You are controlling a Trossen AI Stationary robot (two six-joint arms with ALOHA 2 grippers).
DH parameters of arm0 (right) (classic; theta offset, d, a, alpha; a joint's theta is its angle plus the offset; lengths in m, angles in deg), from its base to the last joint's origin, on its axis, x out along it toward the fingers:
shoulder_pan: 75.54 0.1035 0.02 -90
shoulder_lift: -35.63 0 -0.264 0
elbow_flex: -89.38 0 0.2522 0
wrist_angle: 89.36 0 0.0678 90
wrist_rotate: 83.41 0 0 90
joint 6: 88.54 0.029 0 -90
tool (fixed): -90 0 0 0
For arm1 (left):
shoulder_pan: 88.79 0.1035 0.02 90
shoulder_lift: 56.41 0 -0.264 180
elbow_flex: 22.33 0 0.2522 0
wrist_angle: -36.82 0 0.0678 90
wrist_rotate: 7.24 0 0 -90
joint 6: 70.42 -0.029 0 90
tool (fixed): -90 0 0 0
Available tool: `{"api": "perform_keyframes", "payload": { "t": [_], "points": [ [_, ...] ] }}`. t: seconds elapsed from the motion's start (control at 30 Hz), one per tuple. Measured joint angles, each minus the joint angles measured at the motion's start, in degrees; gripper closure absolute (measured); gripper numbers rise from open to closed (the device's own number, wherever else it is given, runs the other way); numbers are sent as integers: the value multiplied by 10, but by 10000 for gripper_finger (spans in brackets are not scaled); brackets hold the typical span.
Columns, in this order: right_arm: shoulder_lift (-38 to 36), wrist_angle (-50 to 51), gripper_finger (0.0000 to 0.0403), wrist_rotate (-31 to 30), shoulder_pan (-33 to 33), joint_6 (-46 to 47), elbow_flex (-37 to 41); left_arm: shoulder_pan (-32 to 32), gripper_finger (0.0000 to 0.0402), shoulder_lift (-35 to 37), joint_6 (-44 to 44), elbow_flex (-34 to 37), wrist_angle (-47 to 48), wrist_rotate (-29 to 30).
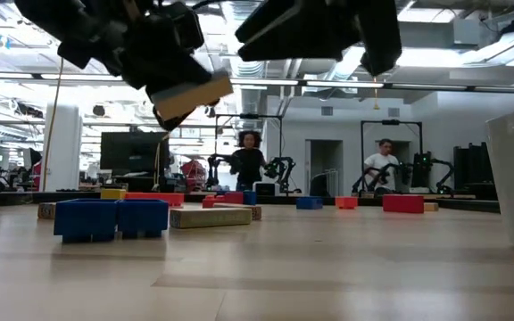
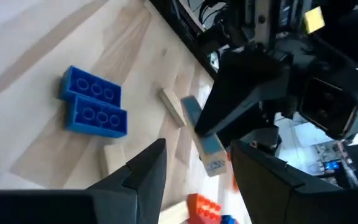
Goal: Sort blocks by size
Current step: Put the large light brown wooden block into the gray bin
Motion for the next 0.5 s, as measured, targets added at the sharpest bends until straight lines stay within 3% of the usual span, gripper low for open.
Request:
{"api": "perform_keyframes", "payload": {
  "t": [0.17, 0.3, 0.5],
  "points": [
    [-8, -4, 192, 17, -8, -8, -8, -14, 305, 0, 13, 0, -4, -2],
    [-8, -6, 192, 72, -23, -7, -8, -24, 305, 0, 28, 0, -36, -2],
    [-3, -31, 192, 75, -41, -2, -7, -38, 305, 0, 32, 0, -57, -2]
  ]
}}
